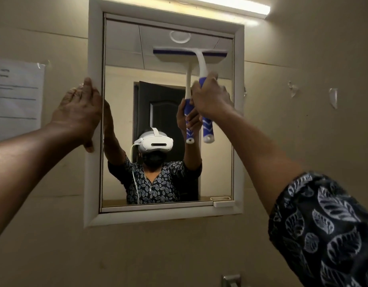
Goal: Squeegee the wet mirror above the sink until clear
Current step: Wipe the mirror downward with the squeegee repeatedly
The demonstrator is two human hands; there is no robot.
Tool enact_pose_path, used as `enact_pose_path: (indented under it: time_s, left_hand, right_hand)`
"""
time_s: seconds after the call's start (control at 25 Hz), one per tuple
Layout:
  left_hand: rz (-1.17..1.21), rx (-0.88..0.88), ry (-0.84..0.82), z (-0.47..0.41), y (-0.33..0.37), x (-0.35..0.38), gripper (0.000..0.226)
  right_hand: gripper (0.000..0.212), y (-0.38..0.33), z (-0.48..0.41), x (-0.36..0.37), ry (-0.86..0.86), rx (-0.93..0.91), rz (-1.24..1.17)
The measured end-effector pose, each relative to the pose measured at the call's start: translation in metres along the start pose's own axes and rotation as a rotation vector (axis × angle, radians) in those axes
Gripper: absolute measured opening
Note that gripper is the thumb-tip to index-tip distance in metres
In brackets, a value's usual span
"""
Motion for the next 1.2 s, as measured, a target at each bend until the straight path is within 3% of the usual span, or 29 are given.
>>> enact_pose_path:
  time_s: [0.6,0.88,1.2]
  left_hand:
    - [-0.055,-0.012,0.044,-0.007,-0.002,0.007,0.157]
    - [-0.085,-0.011,0.042,-0.01,-0.005,0.012,0.157]
    - [-0.066,-0.008,0.037,-0.011,-0.006,0.013,0.158]
  right_hand:
    - [0.015,0.088,0.218,0.048,-0.219,0.165,0.04]
    - [0.032,0.097,0.247,0.06,-0.286,0.293,0.049]
    - [0.033,0.102,0.28,0.063,-0.44,0.403,0.073]
Point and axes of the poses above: each hand's wrist, its own z-axis away from the middle knuckle, its own x-axis out of the palm, y = z × x, the point moved 5 cm from there along -z, towards the middle knuckle, and after that the axes turned 8 degrees about z, right-handed, at the moved point
